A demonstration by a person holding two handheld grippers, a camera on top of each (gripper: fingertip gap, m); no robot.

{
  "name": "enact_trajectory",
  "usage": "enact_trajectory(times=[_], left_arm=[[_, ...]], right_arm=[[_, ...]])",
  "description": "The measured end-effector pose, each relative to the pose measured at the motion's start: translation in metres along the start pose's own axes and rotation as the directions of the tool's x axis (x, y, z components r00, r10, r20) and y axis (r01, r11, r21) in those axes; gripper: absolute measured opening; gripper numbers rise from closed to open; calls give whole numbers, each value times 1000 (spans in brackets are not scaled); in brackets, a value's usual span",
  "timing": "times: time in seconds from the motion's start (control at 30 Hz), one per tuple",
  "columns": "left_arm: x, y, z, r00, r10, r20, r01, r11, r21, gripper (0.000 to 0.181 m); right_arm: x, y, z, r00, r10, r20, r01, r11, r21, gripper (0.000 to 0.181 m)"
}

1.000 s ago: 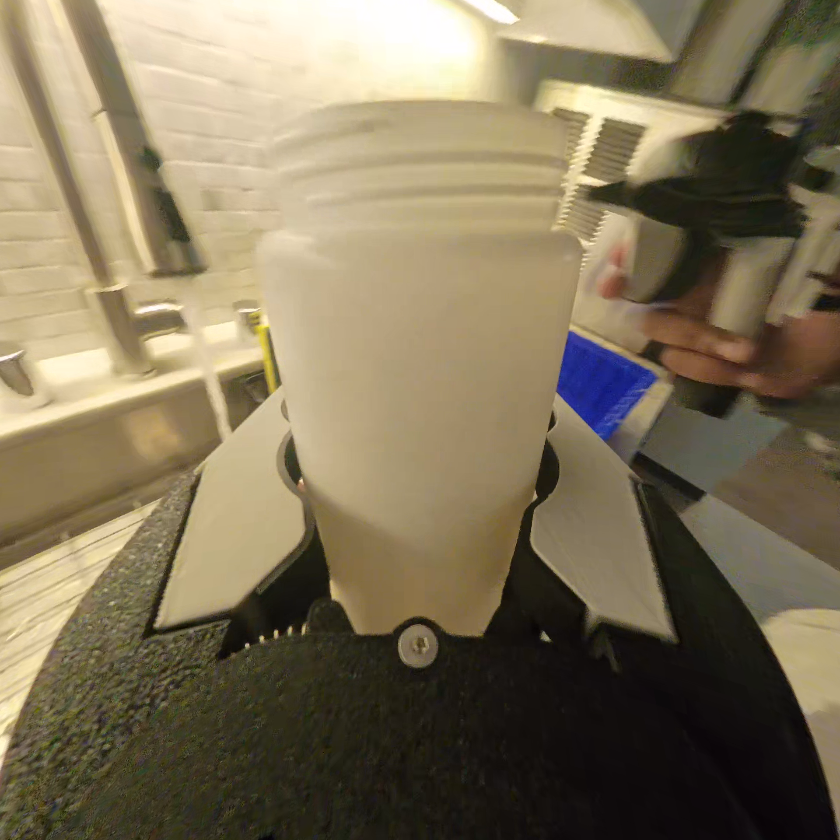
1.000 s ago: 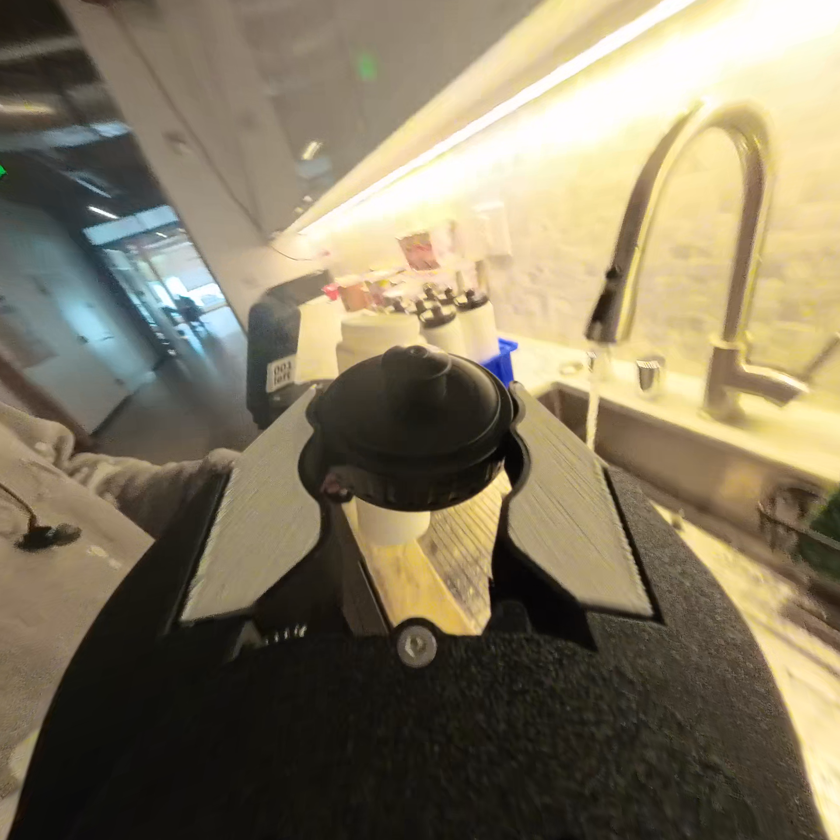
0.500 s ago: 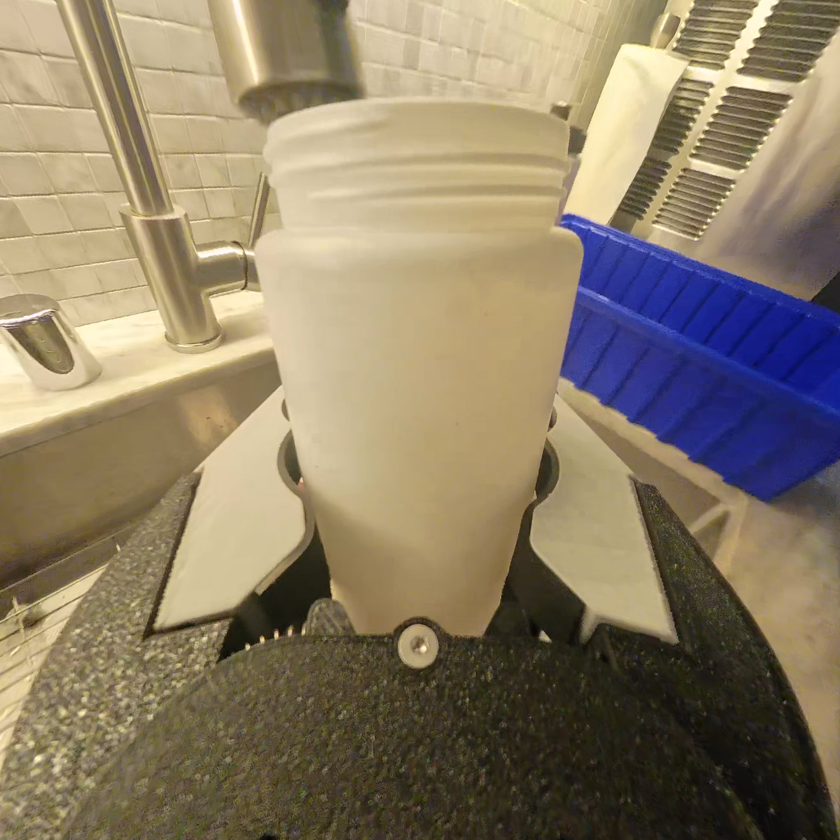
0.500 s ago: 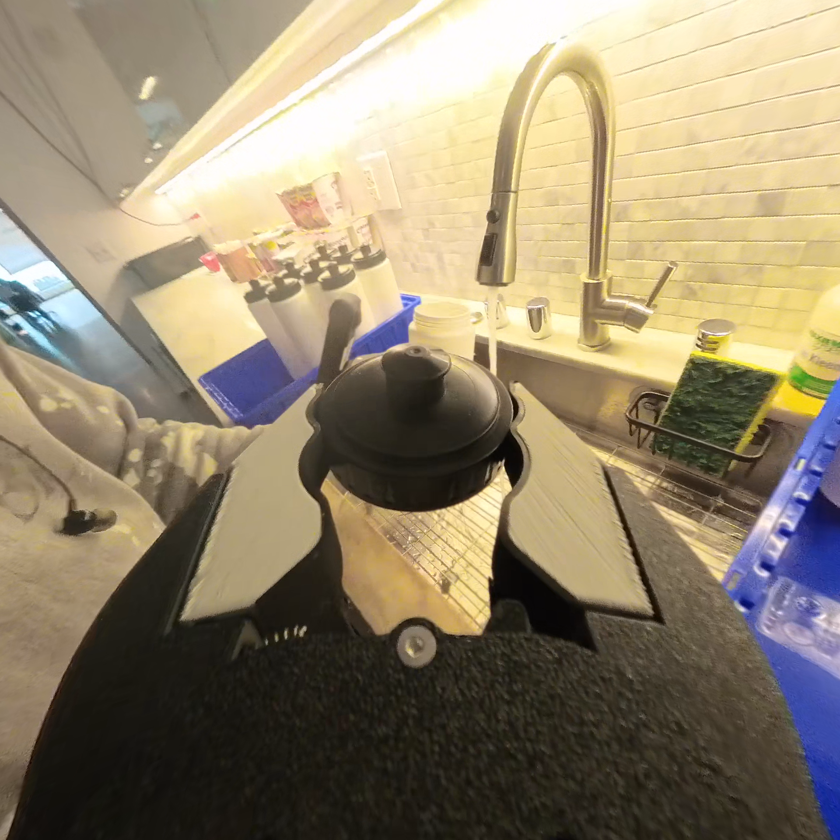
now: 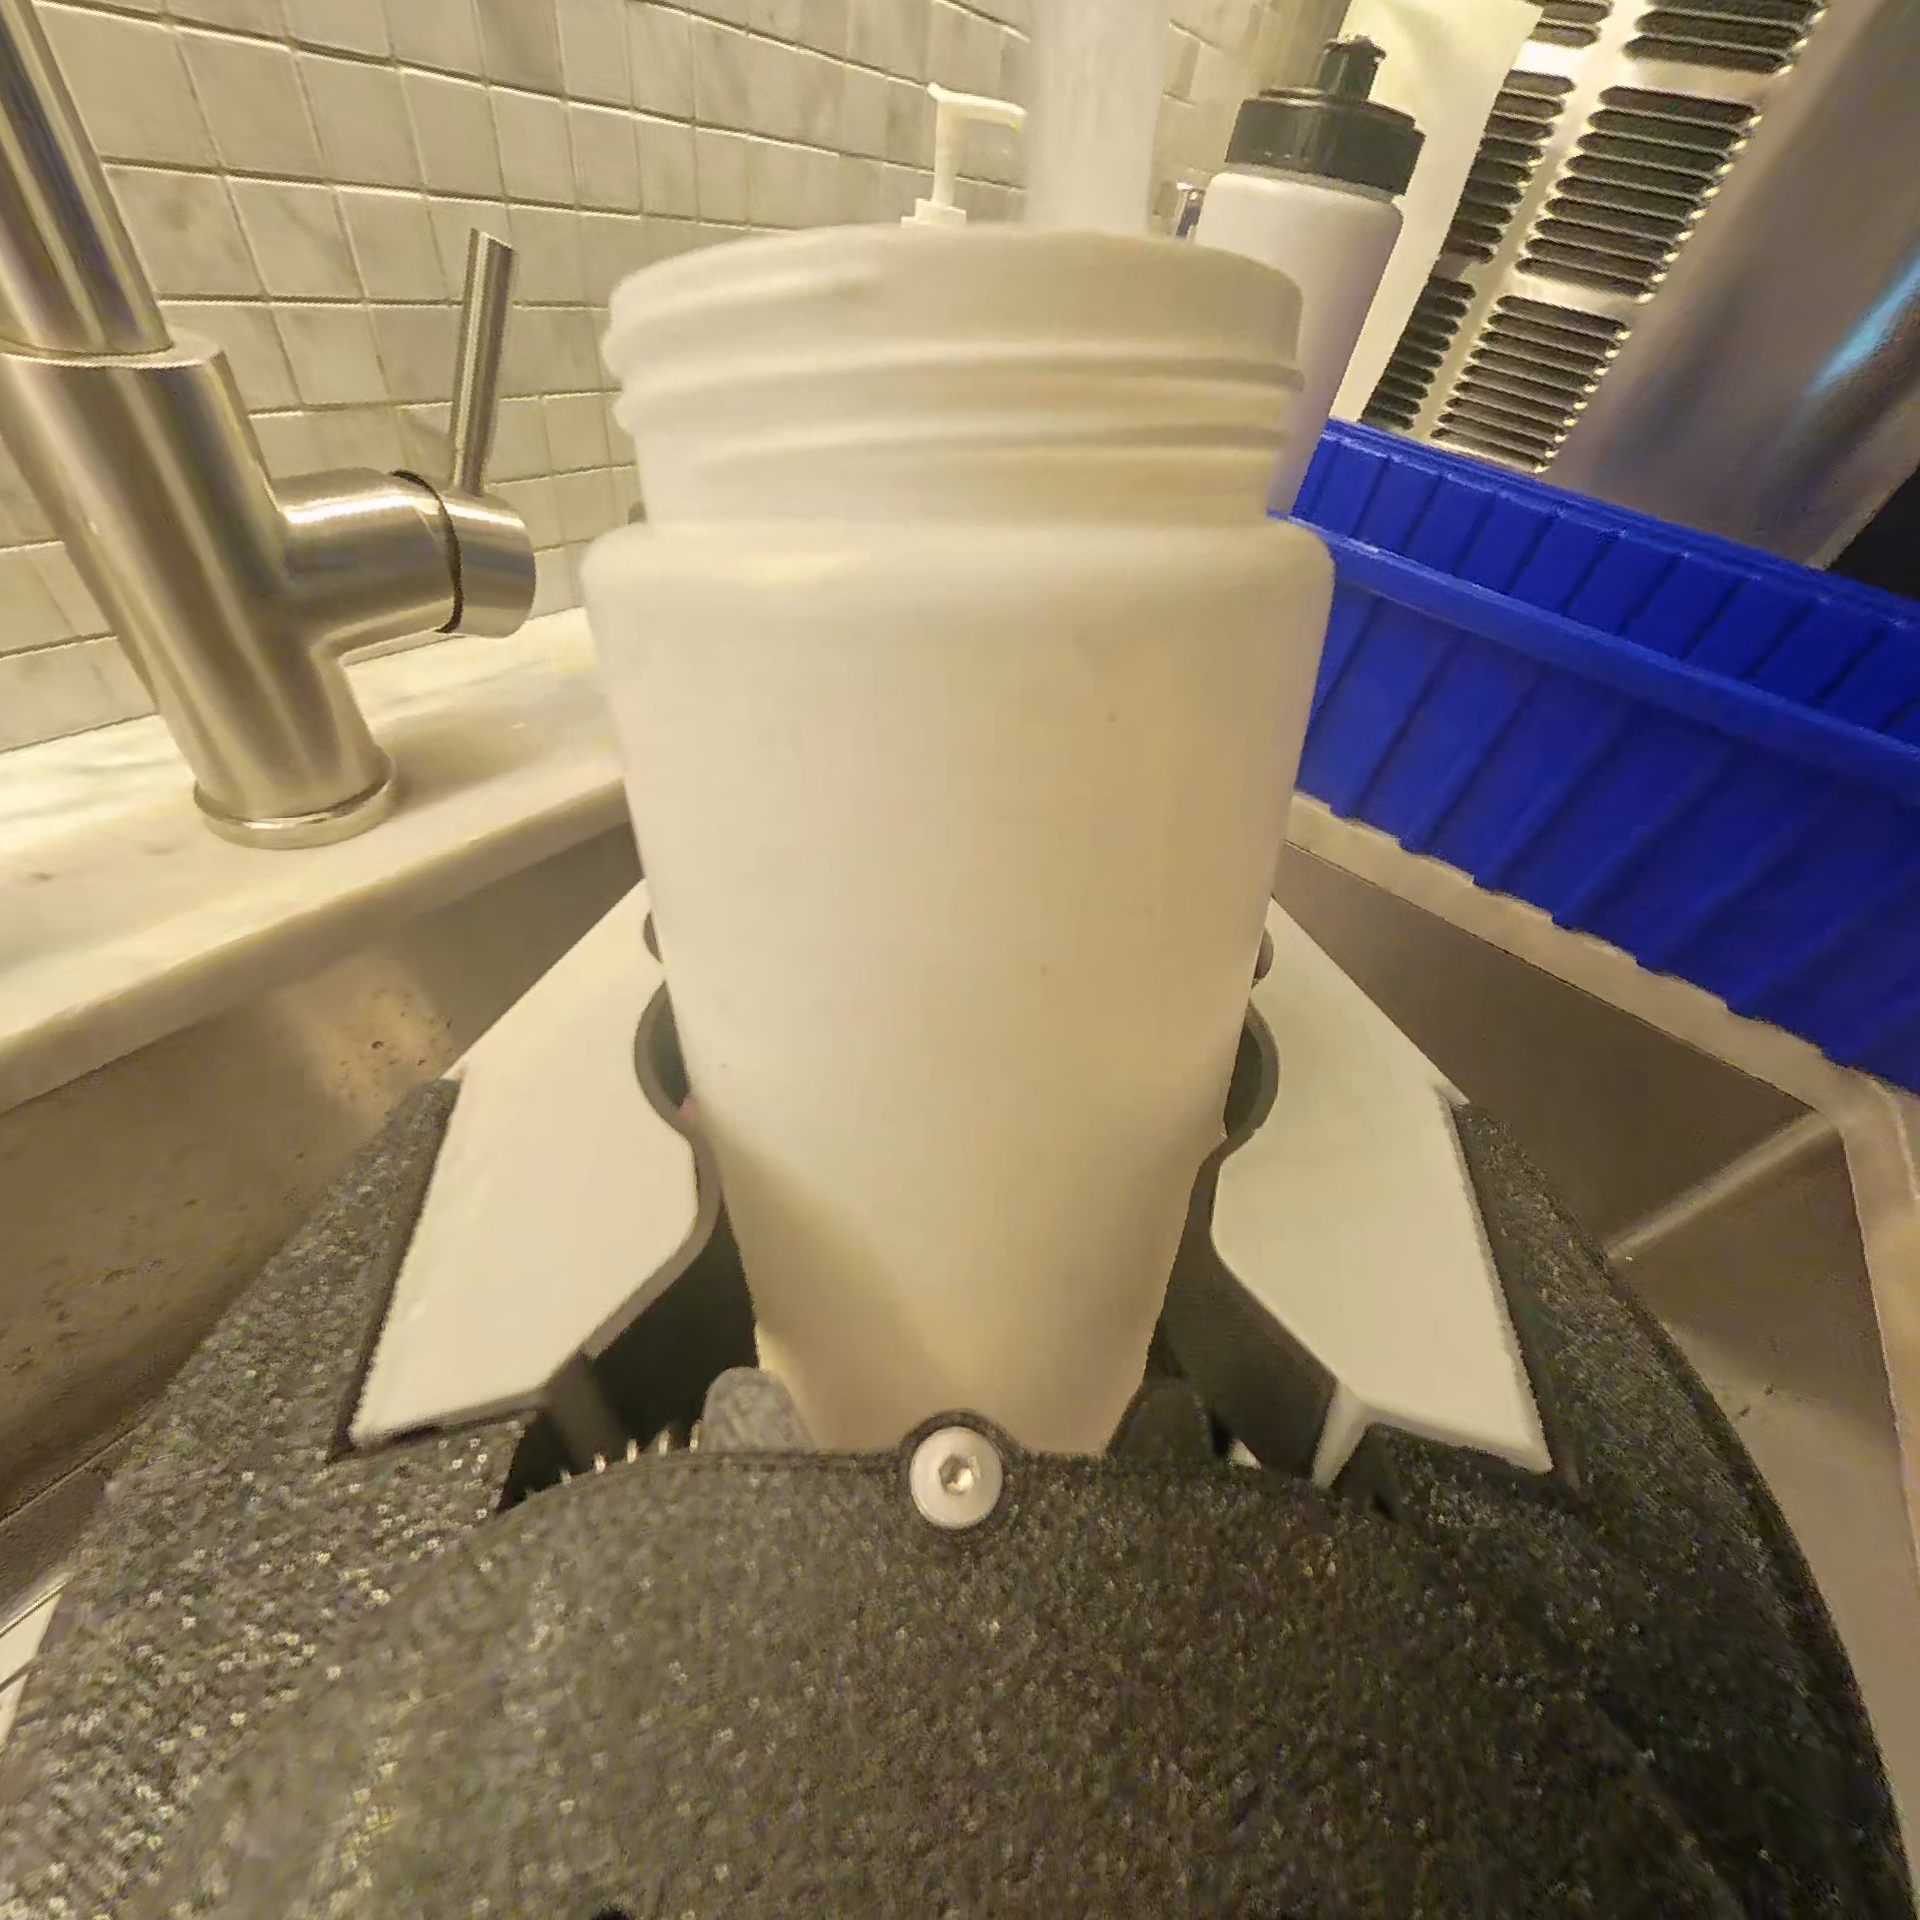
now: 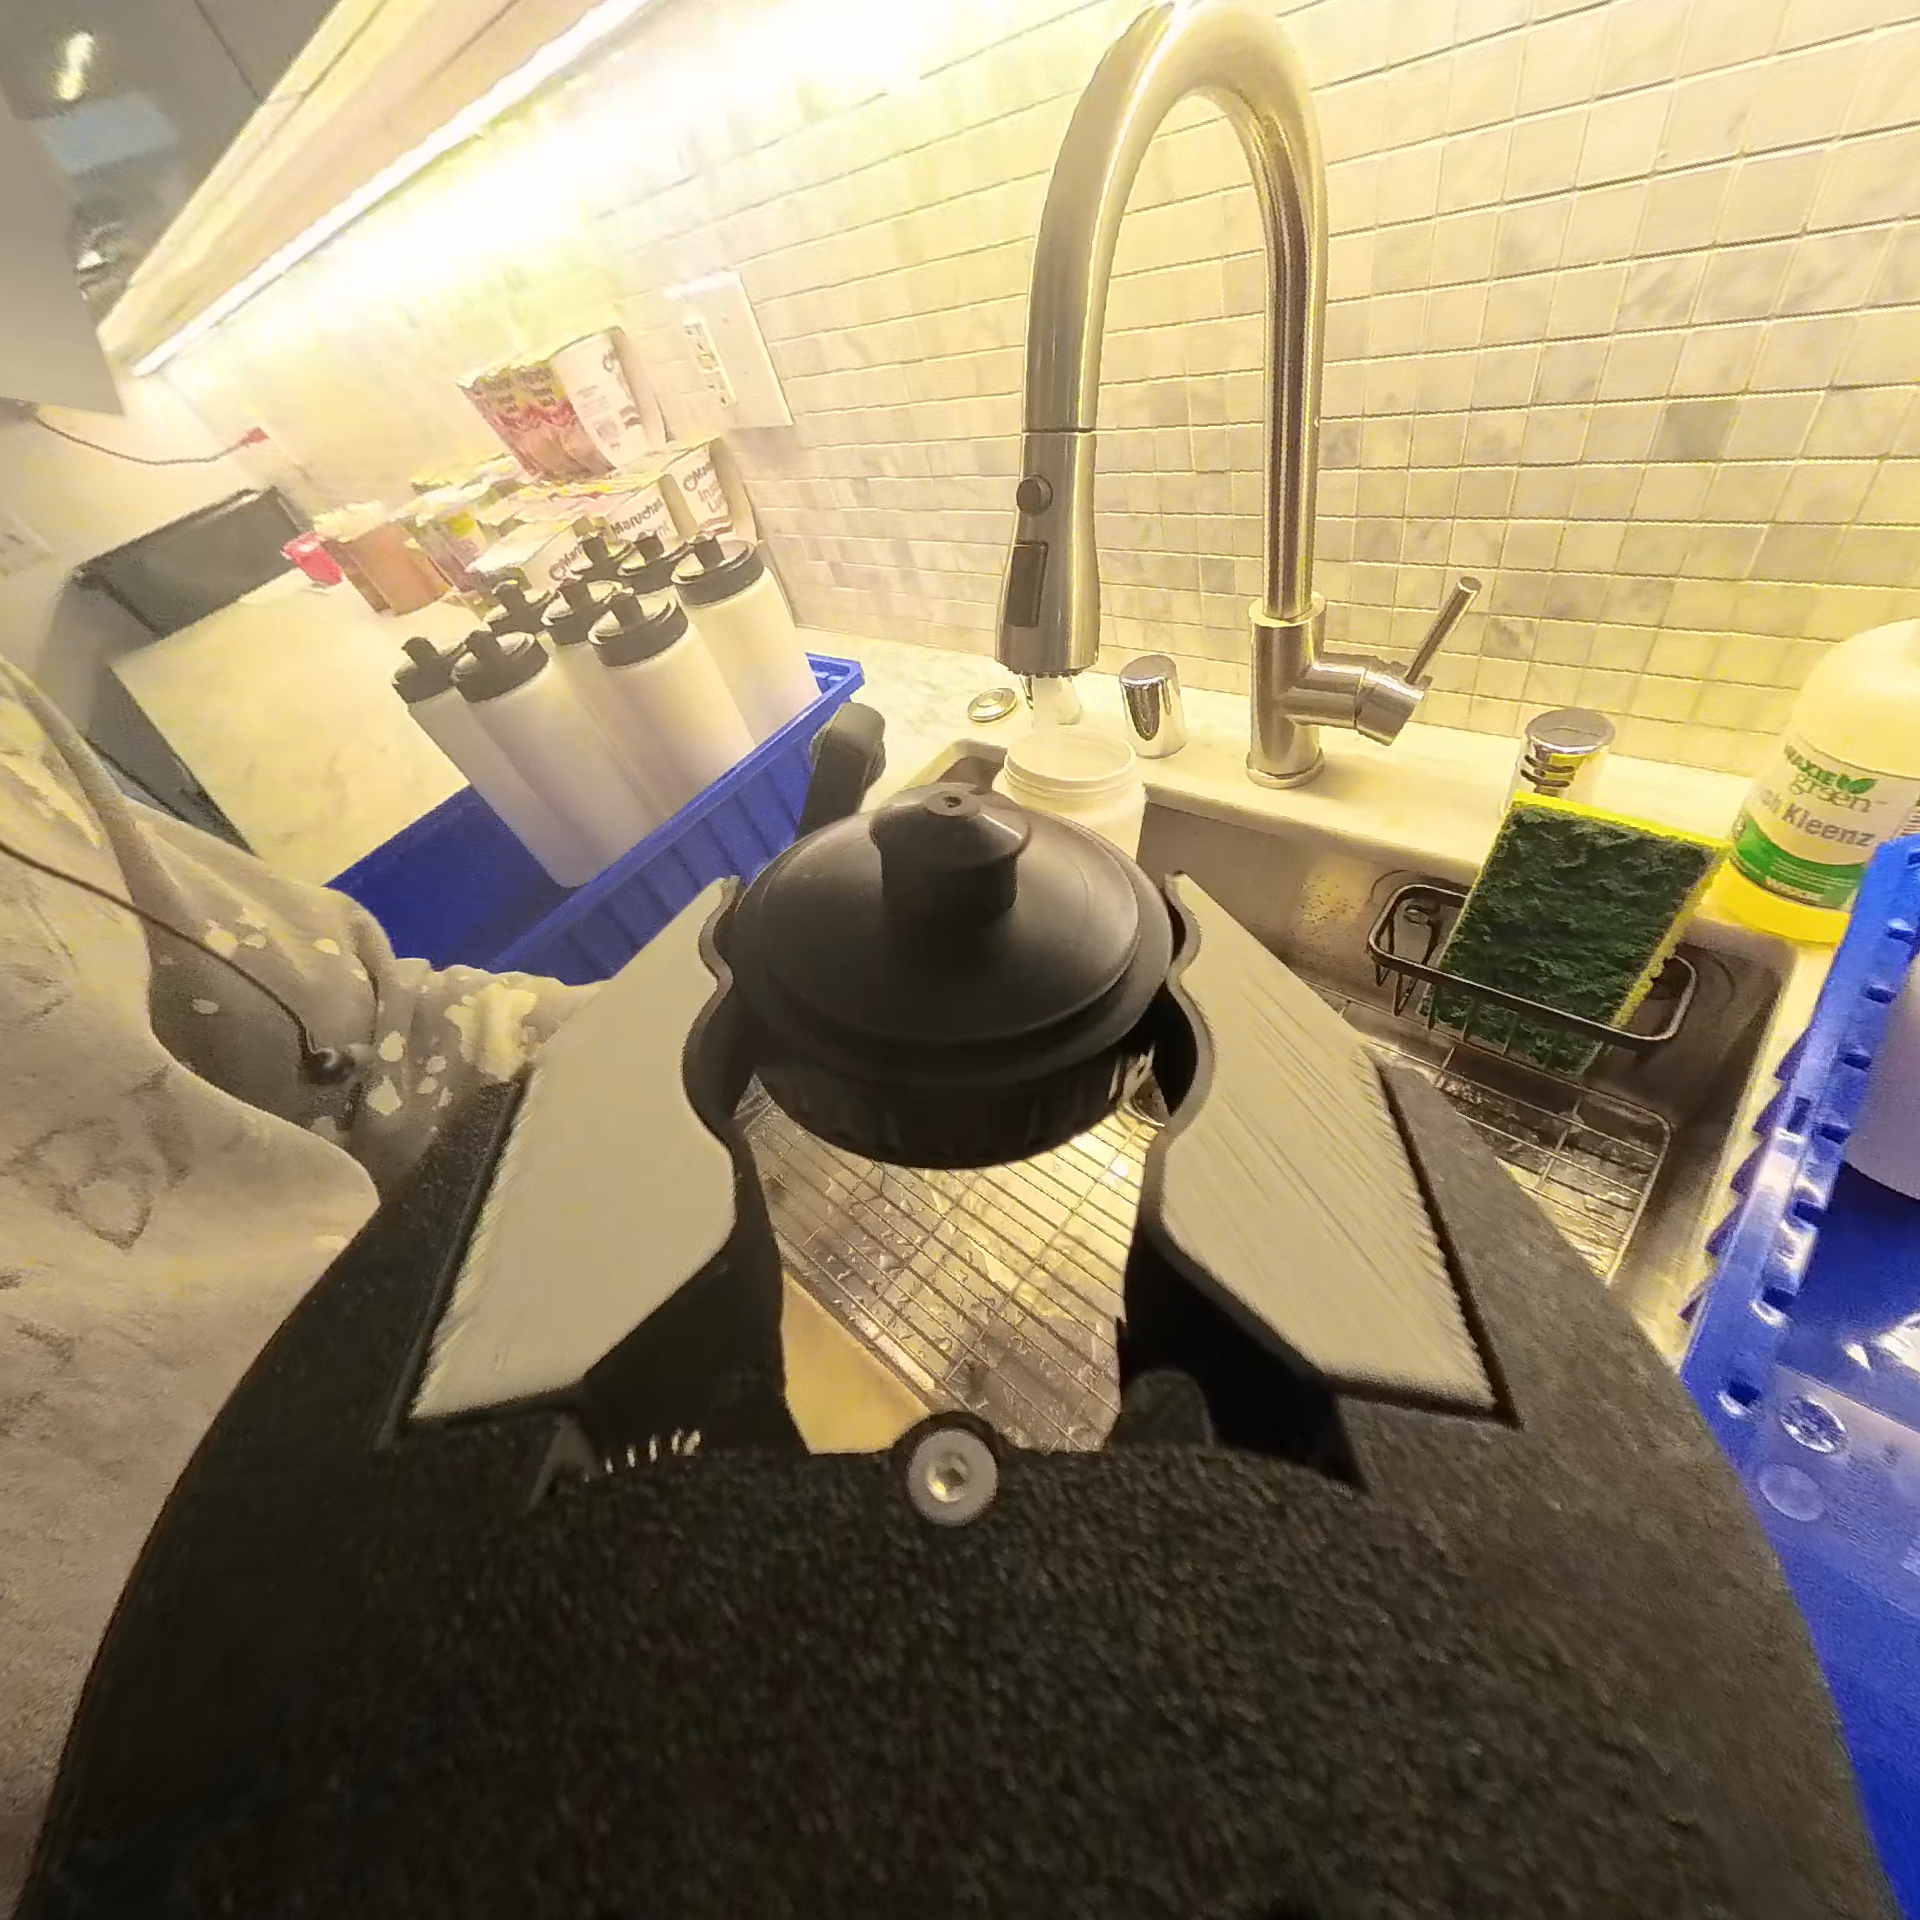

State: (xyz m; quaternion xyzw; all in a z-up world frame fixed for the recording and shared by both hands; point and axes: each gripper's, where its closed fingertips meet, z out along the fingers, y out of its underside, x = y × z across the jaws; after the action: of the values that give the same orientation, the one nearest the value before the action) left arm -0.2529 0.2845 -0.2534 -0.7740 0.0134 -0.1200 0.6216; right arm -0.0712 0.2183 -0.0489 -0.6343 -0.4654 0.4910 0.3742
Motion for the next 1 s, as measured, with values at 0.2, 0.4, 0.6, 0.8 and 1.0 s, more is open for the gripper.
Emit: enact_trajectory(times=[0.2,0.4,0.6,0.8,1.0], left_arm=[[4,-8,-1,1000,9,-30,-8,1000,21,103],[4,-13,-2,999,20,-34,-19,999,30,103],[3,-12,-3,999,16,-33,-15,999,33,104],[6,-11,-5,999,19,-39,-18,999,30,104],[6,-8,-6,999,18,-38,-17,1000,26,104]], right_arm=[[3,2,3,1000,2,-14,-2,1000,-8,78],[2,5,6,1000,9,-4,-9,1000,-15,78],[3,9,8,1000,15,1,-15,1000,-24,78],[2,3,7,1000,5,8,-5,1000,2,78],[0,2,6,1000,-2,3,2,1000,4,78]])
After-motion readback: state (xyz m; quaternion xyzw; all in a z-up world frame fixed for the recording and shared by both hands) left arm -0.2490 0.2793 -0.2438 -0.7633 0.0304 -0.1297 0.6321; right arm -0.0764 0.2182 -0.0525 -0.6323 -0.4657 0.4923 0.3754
